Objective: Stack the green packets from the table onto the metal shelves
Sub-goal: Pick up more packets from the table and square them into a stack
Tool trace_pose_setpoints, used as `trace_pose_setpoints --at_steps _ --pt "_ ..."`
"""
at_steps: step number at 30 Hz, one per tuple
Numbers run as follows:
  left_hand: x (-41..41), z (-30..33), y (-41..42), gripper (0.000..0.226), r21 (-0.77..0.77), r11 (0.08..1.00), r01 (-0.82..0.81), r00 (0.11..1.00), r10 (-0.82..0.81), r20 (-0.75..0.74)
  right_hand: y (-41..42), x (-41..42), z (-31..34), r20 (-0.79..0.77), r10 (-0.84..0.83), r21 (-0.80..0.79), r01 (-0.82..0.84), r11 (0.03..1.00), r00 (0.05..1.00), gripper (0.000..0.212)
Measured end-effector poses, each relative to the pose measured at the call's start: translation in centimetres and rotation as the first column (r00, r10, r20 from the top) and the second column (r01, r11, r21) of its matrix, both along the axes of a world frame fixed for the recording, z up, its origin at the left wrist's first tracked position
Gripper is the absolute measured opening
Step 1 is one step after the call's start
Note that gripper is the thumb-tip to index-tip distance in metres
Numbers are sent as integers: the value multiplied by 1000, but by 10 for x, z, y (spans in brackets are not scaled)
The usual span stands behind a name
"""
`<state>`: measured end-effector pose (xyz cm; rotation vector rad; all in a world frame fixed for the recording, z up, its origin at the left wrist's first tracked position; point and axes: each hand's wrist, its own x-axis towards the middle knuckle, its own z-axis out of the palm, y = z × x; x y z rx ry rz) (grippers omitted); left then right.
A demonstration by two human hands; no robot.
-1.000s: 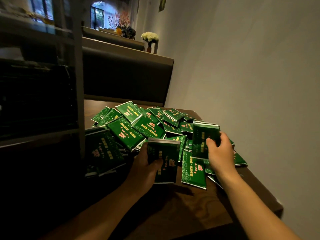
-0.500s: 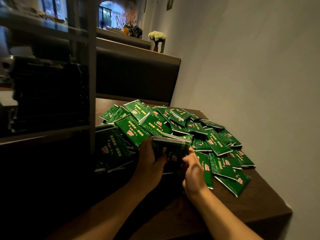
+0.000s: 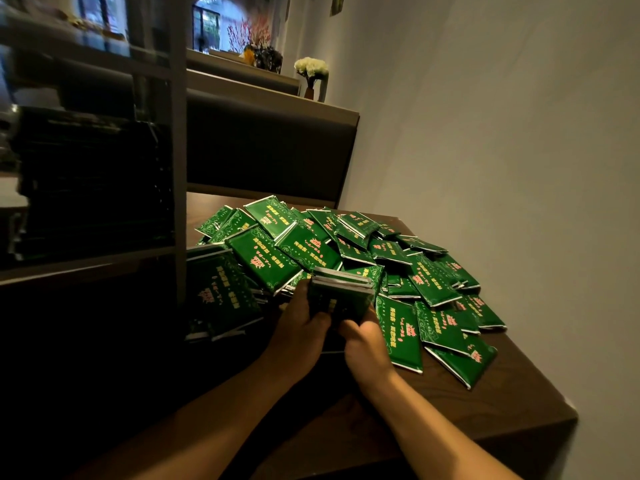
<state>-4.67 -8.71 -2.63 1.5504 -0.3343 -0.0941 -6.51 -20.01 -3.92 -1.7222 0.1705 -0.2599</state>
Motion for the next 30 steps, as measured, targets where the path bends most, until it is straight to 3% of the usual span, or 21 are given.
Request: trace_pose_setpoints --at_steps 6,12,16,18,24,27,30 --pt "1 13 6 39 -149 983 -111 993 105 -44 2 -8 18 85 -49 -40 52 998 995 40" --pt "-6 43 9 40 -330 904 -270 948 189 -258 13 -27 53 160 -102 74 91 993 982 41" --pt "-25 75 15 19 -461 819 -343 908 162 -387 26 -35 78 254 -31 50 19 999 967 31" --pt "-36 92 25 15 -475 812 -339 902 137 -410 34 -36 90 284 -1 24 -6 1000 959 25" --pt "-60 124 60 19 -450 736 -506 850 335 -407 69 -40 116 414 58 -42 -44 998 909 18" --pt "-71 137 88 29 -448 671 -591 793 381 -475 97 -43 130 388 186 -101 -159 982 903 11" --pt "-79 149 120 29 -455 598 -659 743 429 -513 130 -43 144 352 257 -63 -251 966 900 11"
